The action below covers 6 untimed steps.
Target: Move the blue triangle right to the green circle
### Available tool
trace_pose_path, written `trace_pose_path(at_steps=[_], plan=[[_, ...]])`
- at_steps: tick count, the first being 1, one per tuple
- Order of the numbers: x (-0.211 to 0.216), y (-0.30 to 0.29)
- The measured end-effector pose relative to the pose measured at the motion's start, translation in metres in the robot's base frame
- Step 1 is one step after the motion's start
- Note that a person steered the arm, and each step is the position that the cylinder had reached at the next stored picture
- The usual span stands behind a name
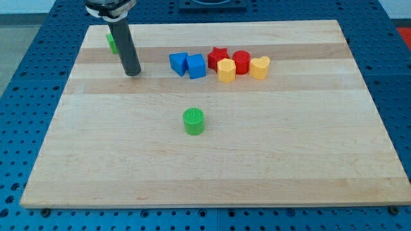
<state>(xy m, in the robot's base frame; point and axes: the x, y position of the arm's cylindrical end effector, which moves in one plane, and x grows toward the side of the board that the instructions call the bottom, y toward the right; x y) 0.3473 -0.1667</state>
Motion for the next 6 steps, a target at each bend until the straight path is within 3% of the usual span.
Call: trace_pose_path(at_steps=[1,3,4,5,6], plan=[[-0.001,0.036],[-0.045,0.048],[-0.045,0.072],[-0.006,0.097],[0.07,0.126]])
